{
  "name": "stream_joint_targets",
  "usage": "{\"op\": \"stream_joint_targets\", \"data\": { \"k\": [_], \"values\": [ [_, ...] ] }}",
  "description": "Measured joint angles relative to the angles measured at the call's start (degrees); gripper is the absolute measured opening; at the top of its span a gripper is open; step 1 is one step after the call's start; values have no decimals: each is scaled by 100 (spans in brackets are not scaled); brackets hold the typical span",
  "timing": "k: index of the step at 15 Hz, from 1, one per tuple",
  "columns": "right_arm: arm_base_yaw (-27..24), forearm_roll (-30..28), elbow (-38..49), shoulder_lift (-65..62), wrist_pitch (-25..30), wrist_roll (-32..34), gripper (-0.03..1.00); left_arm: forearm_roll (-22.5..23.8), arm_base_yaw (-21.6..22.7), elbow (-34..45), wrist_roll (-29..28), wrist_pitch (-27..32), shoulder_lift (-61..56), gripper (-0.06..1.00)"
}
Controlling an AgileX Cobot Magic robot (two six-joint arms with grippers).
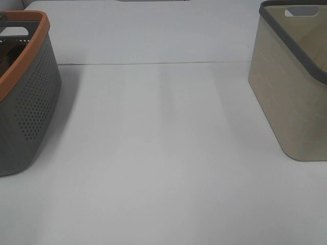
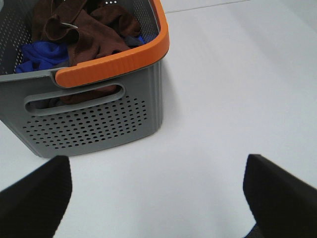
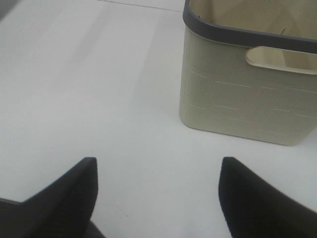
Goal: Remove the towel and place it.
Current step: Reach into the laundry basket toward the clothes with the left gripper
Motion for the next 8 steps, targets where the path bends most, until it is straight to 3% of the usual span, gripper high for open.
{"op": "stream_joint_targets", "data": {
  "k": [8],
  "values": [
    [0, 0, 0, 0, 0, 0, 67, 0, 0, 0, 0, 0, 0, 89]
  ]
}}
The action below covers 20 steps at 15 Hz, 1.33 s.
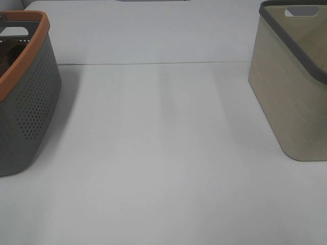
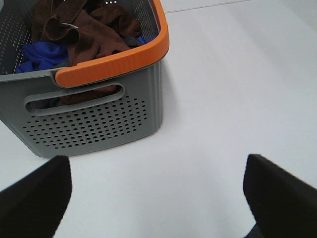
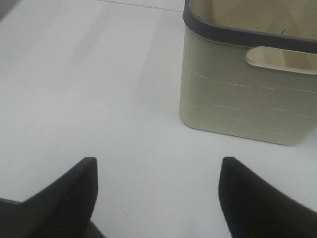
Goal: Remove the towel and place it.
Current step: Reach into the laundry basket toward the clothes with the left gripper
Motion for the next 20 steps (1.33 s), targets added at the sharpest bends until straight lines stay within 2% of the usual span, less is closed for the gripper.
{"op": "stream_joint_targets", "data": {
  "k": [20],
  "values": [
    [0, 0, 0, 0, 0, 0, 67, 0, 0, 0, 0, 0, 0, 89]
  ]
}}
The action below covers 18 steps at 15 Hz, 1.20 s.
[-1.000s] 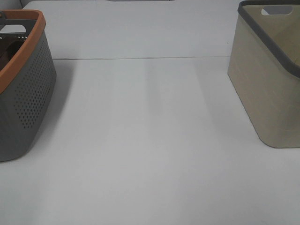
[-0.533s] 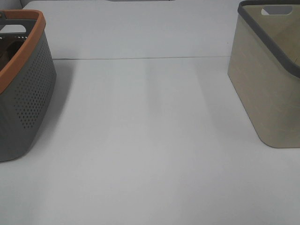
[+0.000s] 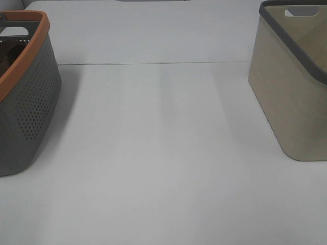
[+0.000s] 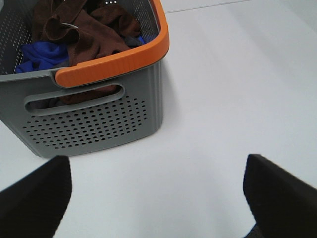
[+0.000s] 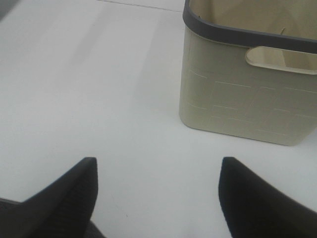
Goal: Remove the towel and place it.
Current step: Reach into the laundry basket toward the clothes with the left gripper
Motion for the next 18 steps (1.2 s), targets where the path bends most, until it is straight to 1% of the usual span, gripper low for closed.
{"op": "stream_joint_targets", "data": {
  "k": [18],
  "values": [
    [0, 0, 0, 0, 0, 0, 67, 0, 0, 0, 0, 0, 0, 89]
  ]
}}
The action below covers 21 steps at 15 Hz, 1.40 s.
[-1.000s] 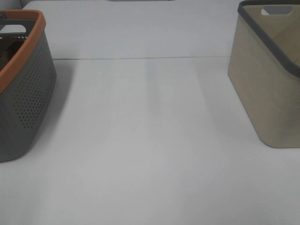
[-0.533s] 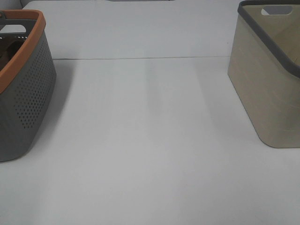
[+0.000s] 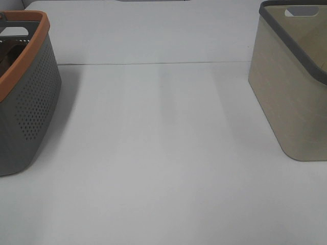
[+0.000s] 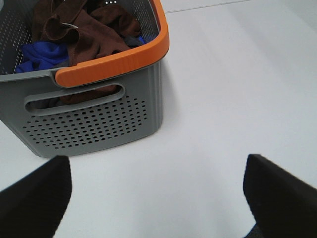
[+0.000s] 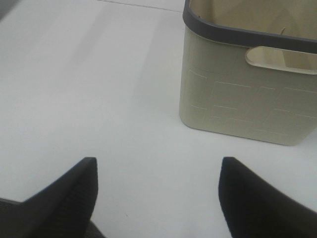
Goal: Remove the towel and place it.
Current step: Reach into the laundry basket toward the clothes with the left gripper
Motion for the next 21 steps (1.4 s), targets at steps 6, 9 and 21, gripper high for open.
{"op": "stream_joint_targets", "data": {
  "k": [6, 9, 21],
  "values": [
    [0, 0, 0, 0, 0, 0, 67, 0, 0, 0, 0, 0, 0, 89],
    [0, 0, 0, 0, 0, 0, 67, 0, 0, 0, 0, 0, 0, 89],
    [0, 0, 0, 0, 0, 0, 67, 264, 0, -126, -6, -2498, 401, 83]
  ]
}}
